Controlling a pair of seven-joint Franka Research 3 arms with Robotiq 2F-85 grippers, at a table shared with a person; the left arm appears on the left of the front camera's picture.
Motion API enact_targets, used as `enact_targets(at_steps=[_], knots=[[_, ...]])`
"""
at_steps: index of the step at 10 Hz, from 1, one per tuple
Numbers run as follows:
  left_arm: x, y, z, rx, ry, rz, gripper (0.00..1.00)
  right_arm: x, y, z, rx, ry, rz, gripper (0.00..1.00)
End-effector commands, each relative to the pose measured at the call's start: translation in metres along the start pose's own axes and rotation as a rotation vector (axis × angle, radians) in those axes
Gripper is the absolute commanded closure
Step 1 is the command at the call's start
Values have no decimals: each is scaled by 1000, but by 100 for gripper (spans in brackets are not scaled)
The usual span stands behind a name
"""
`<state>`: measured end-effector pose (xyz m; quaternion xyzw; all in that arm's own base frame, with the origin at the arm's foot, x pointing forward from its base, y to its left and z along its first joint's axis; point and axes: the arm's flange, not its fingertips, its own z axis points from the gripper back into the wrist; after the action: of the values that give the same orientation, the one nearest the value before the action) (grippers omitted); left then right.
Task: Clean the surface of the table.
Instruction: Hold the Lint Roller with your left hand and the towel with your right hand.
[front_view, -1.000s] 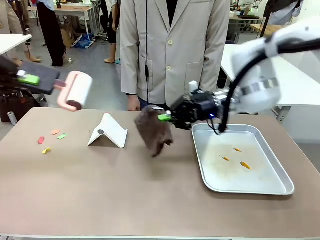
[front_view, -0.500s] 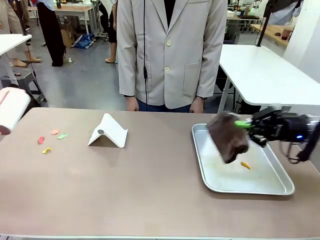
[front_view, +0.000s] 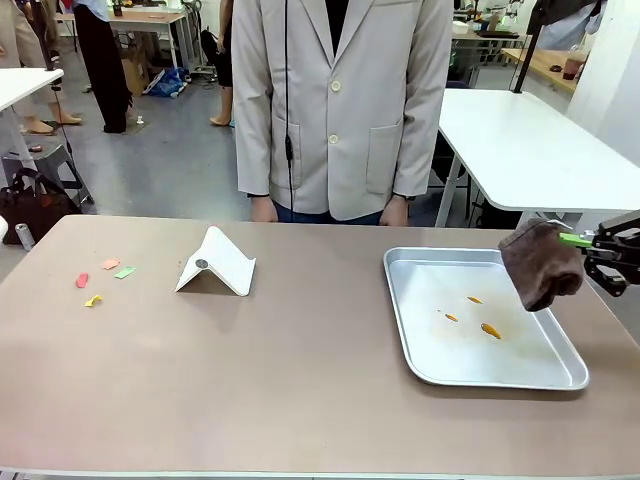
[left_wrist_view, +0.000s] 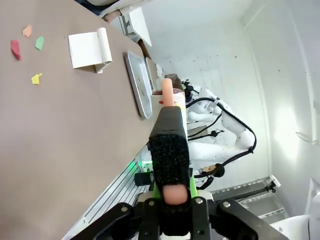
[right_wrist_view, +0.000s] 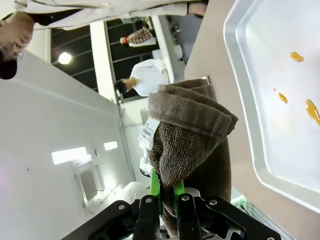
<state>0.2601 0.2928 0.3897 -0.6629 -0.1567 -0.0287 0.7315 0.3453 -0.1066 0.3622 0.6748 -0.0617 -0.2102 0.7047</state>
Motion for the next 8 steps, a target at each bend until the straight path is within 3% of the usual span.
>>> enact_targets(at_steps=[1, 3, 4, 8], knots=[[4, 2, 5, -19, 1, -8, 100, -48, 1, -13, -12, 9, 22, 100], [7, 3, 4, 22, -6, -9, 100, -46, 3, -21, -65, 5, 59, 100], [-1, 13, 3, -5, -3, 20, 100, -2, 6, -1, -4, 3, 20, 100], [-1, 13, 3, -5, -3, 20, 100, -2, 6, -1, -4, 3, 20, 100]])
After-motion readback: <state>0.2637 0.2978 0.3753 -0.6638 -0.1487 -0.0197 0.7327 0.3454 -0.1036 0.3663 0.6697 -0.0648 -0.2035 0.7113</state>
